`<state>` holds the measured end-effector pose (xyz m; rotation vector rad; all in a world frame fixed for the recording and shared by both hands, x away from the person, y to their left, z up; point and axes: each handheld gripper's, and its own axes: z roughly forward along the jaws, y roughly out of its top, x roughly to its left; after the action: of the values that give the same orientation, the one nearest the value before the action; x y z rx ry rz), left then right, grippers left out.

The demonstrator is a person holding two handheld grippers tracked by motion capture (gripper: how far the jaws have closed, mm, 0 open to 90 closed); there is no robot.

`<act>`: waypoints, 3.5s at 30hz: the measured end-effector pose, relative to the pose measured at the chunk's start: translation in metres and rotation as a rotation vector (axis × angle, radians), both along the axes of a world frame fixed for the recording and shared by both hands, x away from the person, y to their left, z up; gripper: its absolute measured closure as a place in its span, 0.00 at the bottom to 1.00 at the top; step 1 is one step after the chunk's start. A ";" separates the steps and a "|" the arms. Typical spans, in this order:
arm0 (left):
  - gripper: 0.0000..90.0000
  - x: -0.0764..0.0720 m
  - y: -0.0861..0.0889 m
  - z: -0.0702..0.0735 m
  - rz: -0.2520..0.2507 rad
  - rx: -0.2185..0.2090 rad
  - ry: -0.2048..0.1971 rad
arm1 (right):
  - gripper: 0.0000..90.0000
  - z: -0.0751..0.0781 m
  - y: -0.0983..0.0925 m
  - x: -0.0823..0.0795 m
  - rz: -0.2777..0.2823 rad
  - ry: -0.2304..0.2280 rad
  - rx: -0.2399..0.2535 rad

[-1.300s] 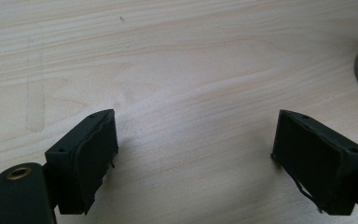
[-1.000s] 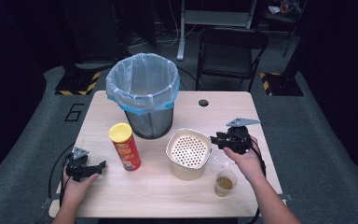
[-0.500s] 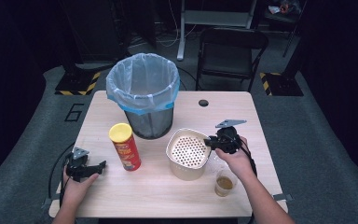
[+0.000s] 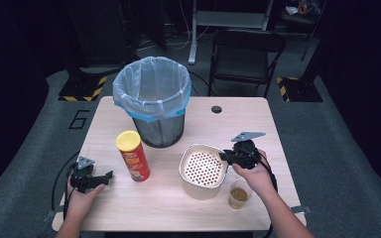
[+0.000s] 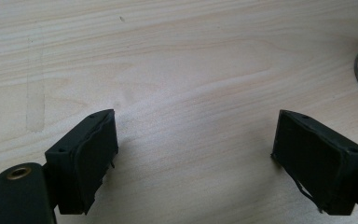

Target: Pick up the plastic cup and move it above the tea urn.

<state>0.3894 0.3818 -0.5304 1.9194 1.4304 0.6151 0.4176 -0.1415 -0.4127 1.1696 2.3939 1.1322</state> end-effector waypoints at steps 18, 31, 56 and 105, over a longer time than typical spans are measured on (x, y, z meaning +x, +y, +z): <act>0.15 0.000 0.000 0.000 0.001 -0.001 0.000 | 0.42 0.011 -0.036 -0.061 -0.049 -0.084 0.071; 0.15 0.000 0.000 0.000 0.001 0.001 -0.001 | 0.16 -0.020 -0.036 -0.100 -0.077 -0.067 0.056; 0.15 0.000 0.000 0.000 0.004 -0.001 -0.002 | 0.29 -0.072 -0.029 -0.113 -0.111 -0.110 -0.049; 0.15 0.000 0.000 0.000 0.003 0.000 0.001 | 0.41 -0.012 -0.069 -0.049 -0.004 -0.172 -0.029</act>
<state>0.3890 0.3815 -0.5304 1.9180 1.4336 0.6155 0.3687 -0.2110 -0.4248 1.0229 2.2697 1.1439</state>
